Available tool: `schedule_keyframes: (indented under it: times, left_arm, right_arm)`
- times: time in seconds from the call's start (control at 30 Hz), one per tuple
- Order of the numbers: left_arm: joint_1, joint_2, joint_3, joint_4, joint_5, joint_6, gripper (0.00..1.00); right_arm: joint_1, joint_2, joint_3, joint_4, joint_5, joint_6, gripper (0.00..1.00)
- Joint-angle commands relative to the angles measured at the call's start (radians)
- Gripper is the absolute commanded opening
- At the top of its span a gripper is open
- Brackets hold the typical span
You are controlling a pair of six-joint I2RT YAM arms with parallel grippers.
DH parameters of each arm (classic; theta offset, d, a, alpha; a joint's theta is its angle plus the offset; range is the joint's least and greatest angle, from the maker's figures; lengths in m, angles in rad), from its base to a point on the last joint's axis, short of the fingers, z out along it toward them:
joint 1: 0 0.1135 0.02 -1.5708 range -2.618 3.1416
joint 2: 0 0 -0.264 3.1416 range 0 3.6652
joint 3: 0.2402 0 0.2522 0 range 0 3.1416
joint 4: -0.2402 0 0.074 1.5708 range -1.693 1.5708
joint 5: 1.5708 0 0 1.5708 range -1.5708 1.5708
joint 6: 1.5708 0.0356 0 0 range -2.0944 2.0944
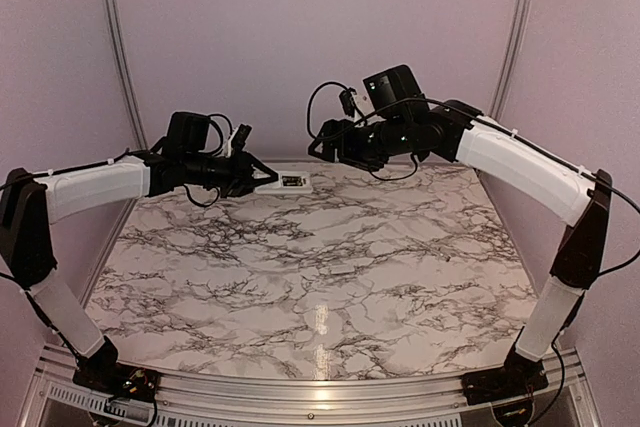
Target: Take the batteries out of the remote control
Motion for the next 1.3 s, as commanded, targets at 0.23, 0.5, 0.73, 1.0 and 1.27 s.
schedule_keyframes:
  times: [0.23, 0.5, 0.73, 1.0, 1.27]
  left_arm:
    - [0.002, 0.056, -0.152, -0.043, 0.206, 0.054, 0.00]
    - [0.004, 0.136, -0.185, -0.083, 0.194, 0.077, 0.00]
    - [0.001, 0.215, -0.202, -0.091, 0.134, 0.072, 0.00]
    - [0.002, 0.262, -0.227, -0.130, 0.059, 0.081, 0.00]
    - [0.002, 0.226, -0.269, -0.227, -0.105, 0.160, 0.26]
  right_arm:
    - [-0.109, -0.091, -0.130, -0.206, 0.248, 0.022, 0.80]
    - [-0.124, -0.091, -0.174, -0.242, 0.269, 0.006, 0.82]
    - [-0.126, -0.075, -0.243, -0.264, 0.281, 0.017, 0.85]
    - [-0.126, -0.075, -0.296, -0.260, 0.258, 0.006, 0.86]
    - [-0.127, -0.051, -0.297, -0.262, 0.240, -0.027, 0.88]
